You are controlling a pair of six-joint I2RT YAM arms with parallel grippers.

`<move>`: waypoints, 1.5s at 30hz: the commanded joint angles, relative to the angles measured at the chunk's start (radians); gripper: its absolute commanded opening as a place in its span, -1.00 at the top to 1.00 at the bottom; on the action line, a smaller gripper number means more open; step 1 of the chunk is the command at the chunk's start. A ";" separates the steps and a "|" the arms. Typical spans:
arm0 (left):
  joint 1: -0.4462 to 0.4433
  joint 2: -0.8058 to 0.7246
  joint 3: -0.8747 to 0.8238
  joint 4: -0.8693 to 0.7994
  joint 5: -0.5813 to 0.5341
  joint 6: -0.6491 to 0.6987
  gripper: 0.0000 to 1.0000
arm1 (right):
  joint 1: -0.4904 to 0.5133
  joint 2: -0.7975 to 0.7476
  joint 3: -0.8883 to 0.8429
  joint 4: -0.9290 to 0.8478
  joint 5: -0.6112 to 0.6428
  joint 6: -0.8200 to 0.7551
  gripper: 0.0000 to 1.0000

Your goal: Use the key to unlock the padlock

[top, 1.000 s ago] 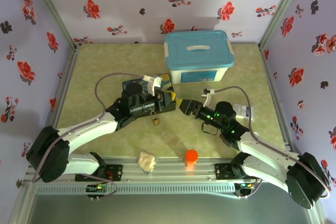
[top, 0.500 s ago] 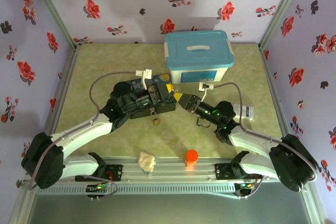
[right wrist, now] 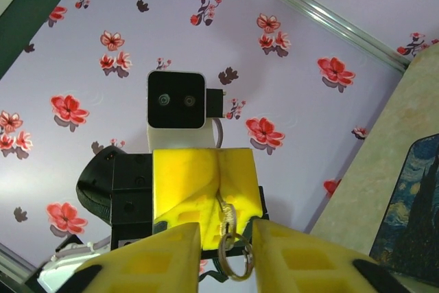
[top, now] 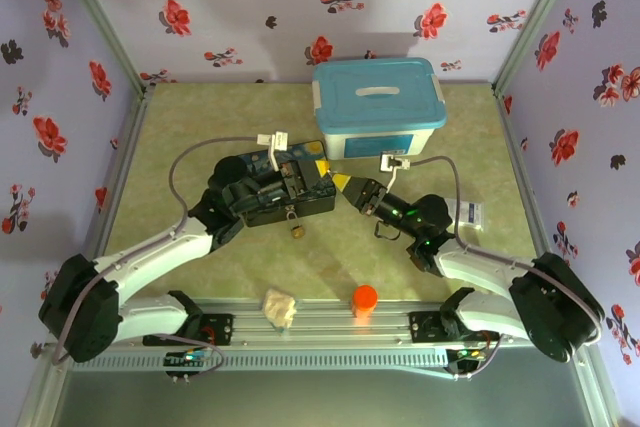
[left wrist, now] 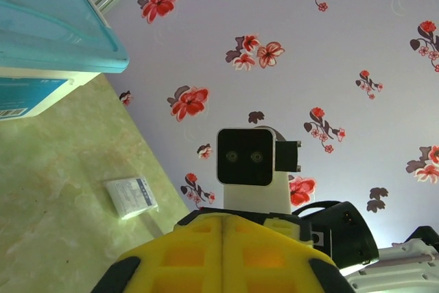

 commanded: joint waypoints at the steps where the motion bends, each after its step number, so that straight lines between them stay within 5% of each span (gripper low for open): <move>1: -0.001 -0.018 -0.008 0.010 0.009 0.008 1.00 | -0.005 0.008 0.007 0.063 -0.004 0.001 0.55; 10: -0.012 -0.003 -0.009 0.021 0.009 -0.002 1.00 | -0.019 0.000 -0.011 0.070 0.007 -0.014 0.81; 16: -0.019 0.006 -0.011 0.026 0.011 -0.003 1.00 | -0.025 -0.005 -0.007 0.033 0.001 -0.025 0.63; 28: -0.022 0.010 -0.007 0.014 0.015 0.004 1.00 | -0.030 0.006 -0.011 0.036 -0.007 -0.030 0.76; 38: -0.022 0.024 0.003 0.004 0.012 0.014 1.00 | -0.030 0.057 -0.036 0.128 -0.015 0.010 0.59; 45: -0.022 0.011 0.009 -0.021 0.014 0.030 1.00 | -0.030 0.079 -0.033 0.164 -0.031 0.023 0.88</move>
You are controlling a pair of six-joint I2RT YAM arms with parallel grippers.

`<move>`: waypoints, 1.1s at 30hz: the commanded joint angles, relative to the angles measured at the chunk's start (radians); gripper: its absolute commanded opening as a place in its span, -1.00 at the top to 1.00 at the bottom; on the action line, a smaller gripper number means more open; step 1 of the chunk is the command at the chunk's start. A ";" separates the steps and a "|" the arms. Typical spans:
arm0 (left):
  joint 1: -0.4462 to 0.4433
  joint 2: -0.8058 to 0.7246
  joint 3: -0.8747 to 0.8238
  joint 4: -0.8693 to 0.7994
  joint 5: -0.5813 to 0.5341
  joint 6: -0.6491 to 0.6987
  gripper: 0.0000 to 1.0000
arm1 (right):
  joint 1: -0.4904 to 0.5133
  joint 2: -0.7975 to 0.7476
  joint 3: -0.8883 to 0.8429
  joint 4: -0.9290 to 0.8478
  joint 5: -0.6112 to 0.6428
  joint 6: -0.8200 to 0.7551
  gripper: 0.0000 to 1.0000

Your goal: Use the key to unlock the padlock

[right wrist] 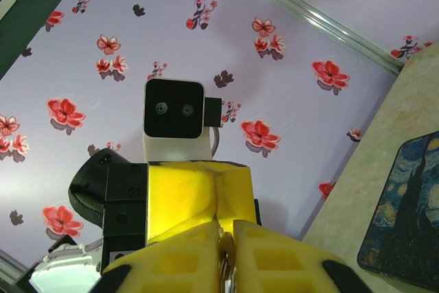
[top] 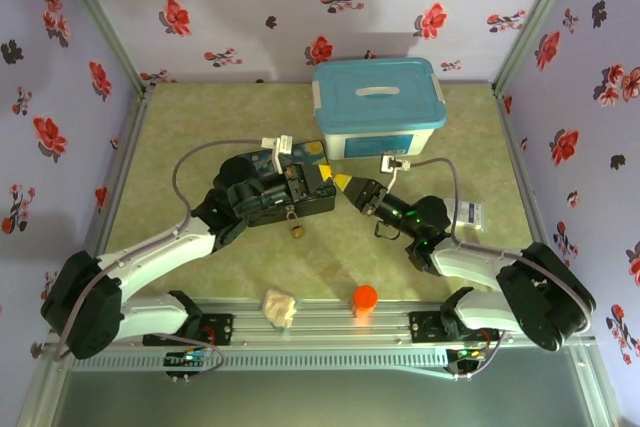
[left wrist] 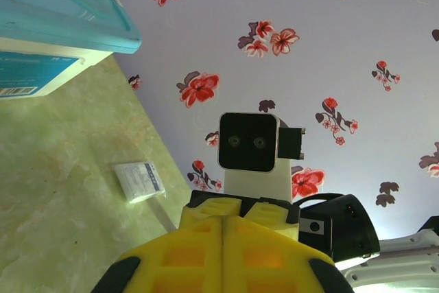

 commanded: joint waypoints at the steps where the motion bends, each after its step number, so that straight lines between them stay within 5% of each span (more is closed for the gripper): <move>1: -0.007 -0.015 0.014 -0.002 0.014 0.035 1.00 | -0.006 0.007 -0.008 0.061 -0.020 0.008 0.92; 10: -0.004 -0.002 0.014 -0.018 -0.006 0.035 0.93 | -0.005 -0.004 -0.030 0.062 0.002 0.013 1.00; 14: 0.003 -0.045 0.019 -0.155 -0.113 0.078 -0.43 | -0.006 -0.034 -0.047 0.004 0.047 -0.017 1.00; 15: 0.002 -0.066 0.023 -0.224 -0.159 0.111 -0.52 | -0.006 -0.051 -0.045 -0.047 0.061 -0.035 1.00; 19: 0.001 -0.117 0.054 -0.489 -0.314 0.192 -0.57 | -0.001 -0.141 -0.032 -0.301 0.136 -0.127 1.00; 26: -0.064 -0.140 -0.021 -0.649 -0.435 0.223 -0.58 | 0.020 -0.281 -0.021 -0.628 0.271 -0.258 1.00; 33: -0.107 -0.118 -0.209 -0.541 -0.549 0.187 -0.60 | 0.031 -0.261 -0.029 -0.681 0.312 -0.282 1.00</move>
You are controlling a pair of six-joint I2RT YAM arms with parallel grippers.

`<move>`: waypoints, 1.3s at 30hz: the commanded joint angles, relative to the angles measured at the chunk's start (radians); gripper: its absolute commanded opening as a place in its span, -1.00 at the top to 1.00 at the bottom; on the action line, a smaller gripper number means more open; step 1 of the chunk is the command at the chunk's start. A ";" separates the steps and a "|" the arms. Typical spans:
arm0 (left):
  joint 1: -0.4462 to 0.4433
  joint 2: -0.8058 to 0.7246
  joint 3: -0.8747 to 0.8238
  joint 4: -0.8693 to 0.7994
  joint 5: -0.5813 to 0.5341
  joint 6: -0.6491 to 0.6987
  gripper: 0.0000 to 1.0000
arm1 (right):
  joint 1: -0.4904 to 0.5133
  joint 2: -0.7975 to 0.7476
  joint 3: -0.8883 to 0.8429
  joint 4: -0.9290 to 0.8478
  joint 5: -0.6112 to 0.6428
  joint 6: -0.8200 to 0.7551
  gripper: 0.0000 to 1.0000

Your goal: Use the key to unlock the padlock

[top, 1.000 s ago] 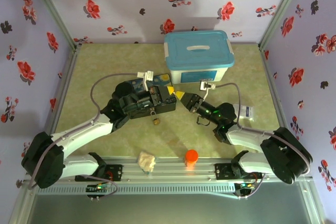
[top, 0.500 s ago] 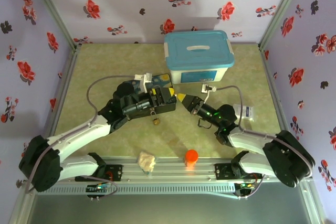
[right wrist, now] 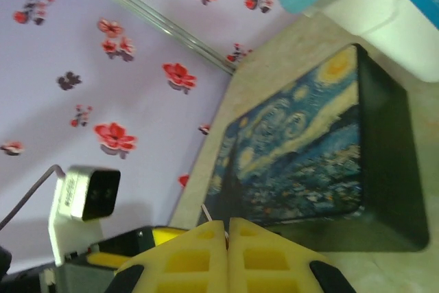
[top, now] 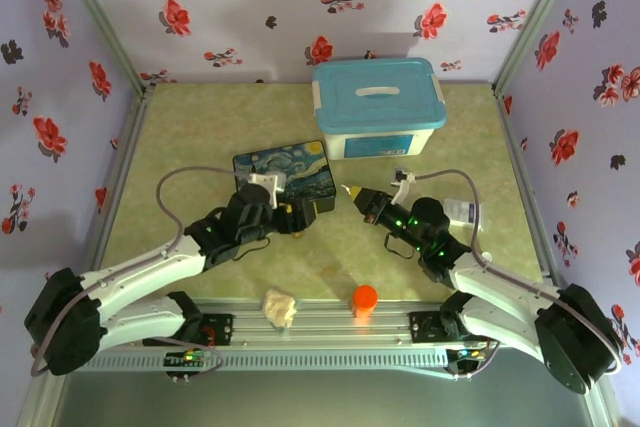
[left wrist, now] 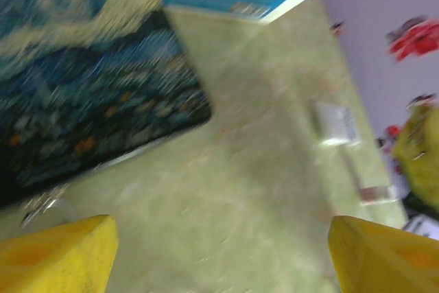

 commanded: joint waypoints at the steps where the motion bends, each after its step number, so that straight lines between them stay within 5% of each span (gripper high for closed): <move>1: -0.007 0.030 -0.100 0.066 -0.110 -0.014 -0.58 | 0.019 0.020 0.007 -0.016 0.039 -0.041 1.00; 29: -0.059 0.422 -0.152 0.432 -0.203 -0.016 0.11 | 0.102 0.138 0.017 -0.035 0.066 -0.070 1.00; 39: -0.059 0.379 -0.138 0.404 -0.210 -0.028 0.62 | 0.134 0.266 0.017 0.095 0.045 0.022 1.00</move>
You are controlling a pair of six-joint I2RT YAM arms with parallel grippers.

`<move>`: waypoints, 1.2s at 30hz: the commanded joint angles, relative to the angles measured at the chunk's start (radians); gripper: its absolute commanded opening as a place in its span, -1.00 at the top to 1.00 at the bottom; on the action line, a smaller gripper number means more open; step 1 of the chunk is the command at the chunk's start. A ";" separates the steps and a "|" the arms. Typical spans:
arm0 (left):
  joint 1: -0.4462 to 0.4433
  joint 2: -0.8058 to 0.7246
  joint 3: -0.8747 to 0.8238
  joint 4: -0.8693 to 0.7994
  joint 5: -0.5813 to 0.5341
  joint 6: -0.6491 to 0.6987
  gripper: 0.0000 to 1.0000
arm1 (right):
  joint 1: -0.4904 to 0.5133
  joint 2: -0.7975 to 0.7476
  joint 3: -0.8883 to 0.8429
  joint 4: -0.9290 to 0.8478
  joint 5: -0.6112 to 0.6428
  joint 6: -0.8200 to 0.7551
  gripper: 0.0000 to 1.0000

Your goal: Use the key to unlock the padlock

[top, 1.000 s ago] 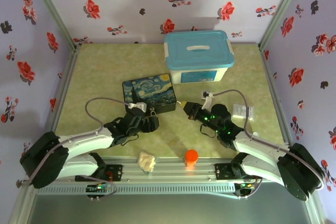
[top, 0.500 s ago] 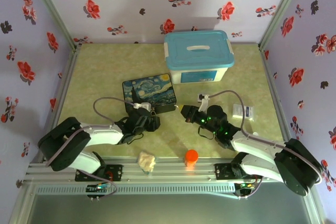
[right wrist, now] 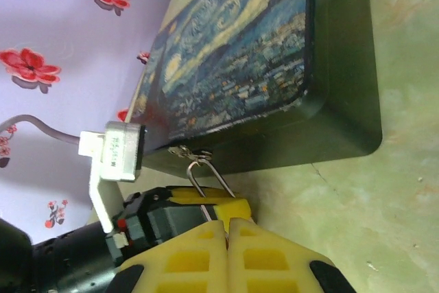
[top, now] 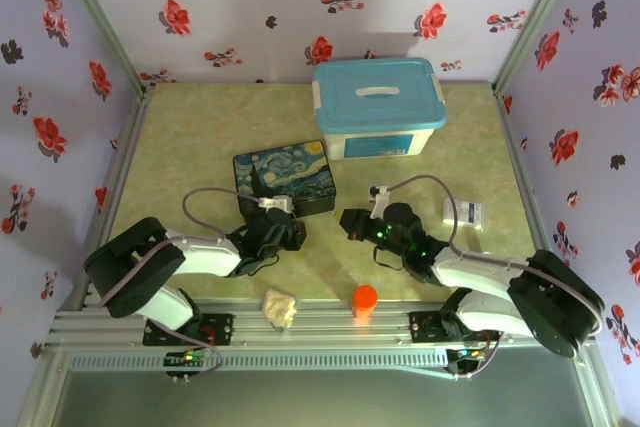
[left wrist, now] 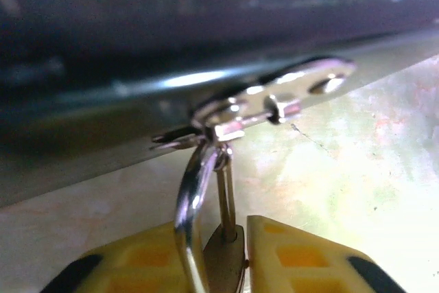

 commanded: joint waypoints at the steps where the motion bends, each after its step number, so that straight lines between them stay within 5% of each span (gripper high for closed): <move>1: -0.006 -0.041 0.013 -0.024 -0.025 -0.010 0.68 | 0.008 0.054 0.011 0.123 0.005 0.080 1.00; 16: 0.049 -0.147 -0.001 0.078 0.082 -0.193 0.91 | 0.094 0.172 0.060 0.018 0.156 0.340 1.00; 30: 0.075 -0.202 -0.023 0.137 0.082 -0.322 0.99 | 0.154 0.387 0.045 0.346 0.190 0.464 1.00; 36: 0.079 -0.203 -0.026 0.202 0.080 -0.382 1.00 | 0.158 0.500 0.011 0.646 0.183 0.481 1.00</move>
